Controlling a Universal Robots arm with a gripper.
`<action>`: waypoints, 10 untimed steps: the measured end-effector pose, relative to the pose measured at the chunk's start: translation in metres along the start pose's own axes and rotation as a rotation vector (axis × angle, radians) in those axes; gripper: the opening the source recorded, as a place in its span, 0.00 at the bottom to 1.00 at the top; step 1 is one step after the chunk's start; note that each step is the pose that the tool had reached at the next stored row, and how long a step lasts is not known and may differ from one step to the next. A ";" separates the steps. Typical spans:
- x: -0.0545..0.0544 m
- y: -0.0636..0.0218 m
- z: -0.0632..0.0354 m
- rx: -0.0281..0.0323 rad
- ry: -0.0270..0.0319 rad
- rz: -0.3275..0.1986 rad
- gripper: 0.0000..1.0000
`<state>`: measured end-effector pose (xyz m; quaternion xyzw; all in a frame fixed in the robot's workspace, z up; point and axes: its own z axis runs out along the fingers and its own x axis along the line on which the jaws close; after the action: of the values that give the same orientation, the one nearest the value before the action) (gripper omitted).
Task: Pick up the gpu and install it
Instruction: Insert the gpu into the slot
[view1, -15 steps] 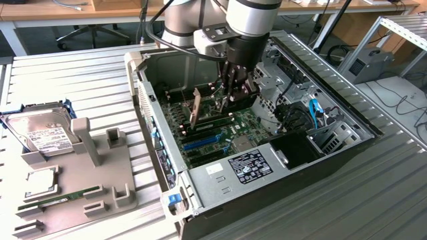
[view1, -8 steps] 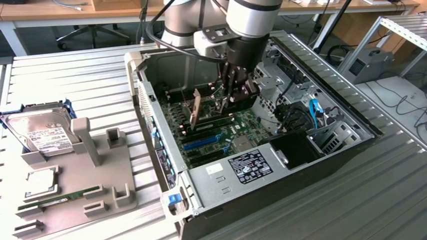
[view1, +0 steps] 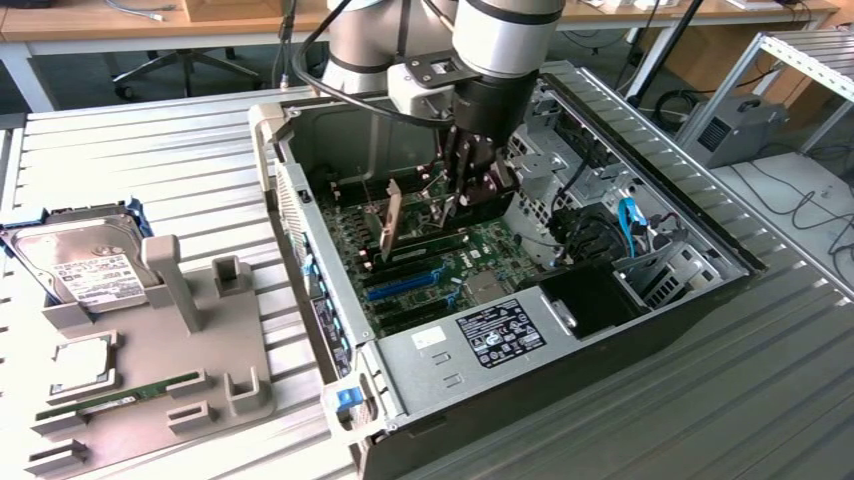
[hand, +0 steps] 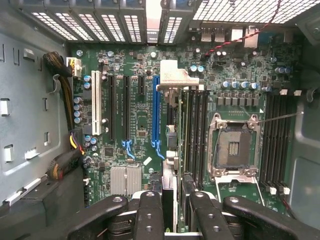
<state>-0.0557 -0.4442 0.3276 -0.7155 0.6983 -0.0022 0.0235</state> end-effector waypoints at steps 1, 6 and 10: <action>0.000 0.0000 0.0002 0.0000 0.0000 0.000 0.26; 0.001 0.0002 0.0015 0.0000 0.0000 0.000 0.26; 0.001 0.0003 0.0025 0.0000 0.0000 0.000 0.26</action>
<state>-0.0559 -0.4451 0.3251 -0.7155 0.6982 -0.0022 0.0235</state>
